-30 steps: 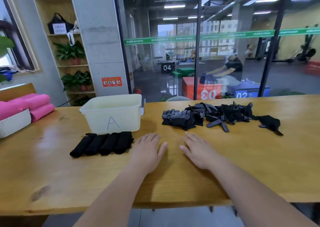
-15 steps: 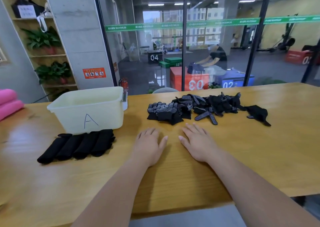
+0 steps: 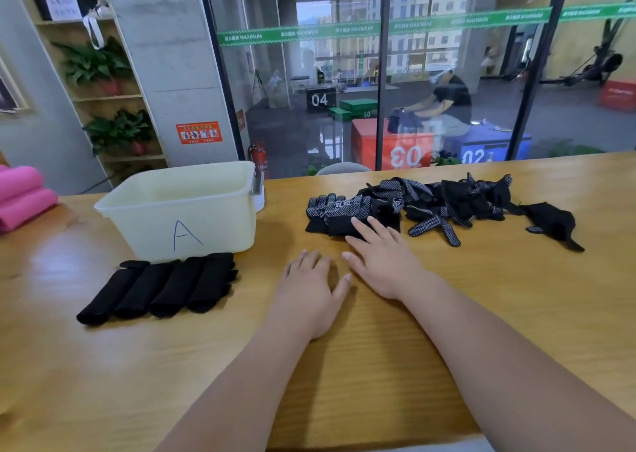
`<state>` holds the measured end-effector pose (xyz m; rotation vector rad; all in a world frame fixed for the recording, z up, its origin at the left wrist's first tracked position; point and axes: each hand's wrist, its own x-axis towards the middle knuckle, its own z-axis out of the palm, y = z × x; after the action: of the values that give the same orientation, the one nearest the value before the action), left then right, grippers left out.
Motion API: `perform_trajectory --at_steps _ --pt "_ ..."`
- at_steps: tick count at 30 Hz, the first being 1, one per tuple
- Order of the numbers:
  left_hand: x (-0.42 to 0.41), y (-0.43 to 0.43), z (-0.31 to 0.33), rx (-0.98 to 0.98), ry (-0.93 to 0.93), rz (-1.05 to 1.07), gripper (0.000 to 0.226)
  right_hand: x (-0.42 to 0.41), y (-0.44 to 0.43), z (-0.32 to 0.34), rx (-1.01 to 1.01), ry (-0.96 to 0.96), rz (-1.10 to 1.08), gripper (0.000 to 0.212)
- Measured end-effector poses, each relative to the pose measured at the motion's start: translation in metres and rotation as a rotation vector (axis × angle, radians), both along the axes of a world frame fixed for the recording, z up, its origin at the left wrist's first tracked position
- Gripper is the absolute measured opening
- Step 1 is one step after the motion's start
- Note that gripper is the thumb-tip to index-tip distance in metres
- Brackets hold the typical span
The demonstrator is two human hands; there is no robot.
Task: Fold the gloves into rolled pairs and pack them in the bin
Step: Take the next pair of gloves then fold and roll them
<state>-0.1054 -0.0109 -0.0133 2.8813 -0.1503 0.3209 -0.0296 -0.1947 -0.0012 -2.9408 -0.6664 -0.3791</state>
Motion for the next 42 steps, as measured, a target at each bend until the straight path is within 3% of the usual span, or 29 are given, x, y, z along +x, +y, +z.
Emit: perform_trajectory --at_steps 7,11,14,20,25,29,31,34,37,42 --pt "-0.002 0.000 0.002 -0.028 -0.028 -0.008 0.069 0.011 0.010 0.004 0.048 -0.010 -0.024 0.063" --pt "-0.005 -0.002 0.003 -0.079 -0.130 0.001 0.061 0.000 0.004 0.005 0.245 -0.210 0.068 0.050" --pt "-0.009 -0.002 0.003 -0.112 -0.265 0.029 0.047 -0.016 -0.005 0.005 0.259 -0.283 0.124 0.042" --pt "-0.013 -0.002 0.006 -0.136 -0.393 -0.035 0.028 -0.050 -0.012 0.002 0.216 -0.173 0.209 0.039" --pt "-0.021 -0.003 0.011 -0.146 -0.252 -0.165 0.024 -0.065 -0.019 -0.002 0.403 -0.066 0.167 0.028" --pt "-0.022 -0.002 0.011 -0.110 -0.307 -0.139 0.021 -0.067 -0.023 0.000 0.514 -0.113 0.087 0.018" --pt "-0.022 -0.002 0.010 -0.118 -0.351 -0.124 0.022 -0.063 -0.022 0.001 0.475 -0.067 0.039 0.030" --pt "-0.022 -0.002 0.008 -0.141 -0.366 -0.156 0.020 -0.047 -0.017 0.000 0.252 0.056 0.056 0.052" --pt "-0.020 -0.001 0.007 -0.144 -0.344 -0.194 0.014 -0.028 -0.014 -0.003 0.075 0.129 0.025 0.059" --pt "-0.018 0.000 0.007 -0.130 -0.275 -0.232 0.016 -0.006 -0.012 0.001 -0.031 0.007 -0.125 0.062"
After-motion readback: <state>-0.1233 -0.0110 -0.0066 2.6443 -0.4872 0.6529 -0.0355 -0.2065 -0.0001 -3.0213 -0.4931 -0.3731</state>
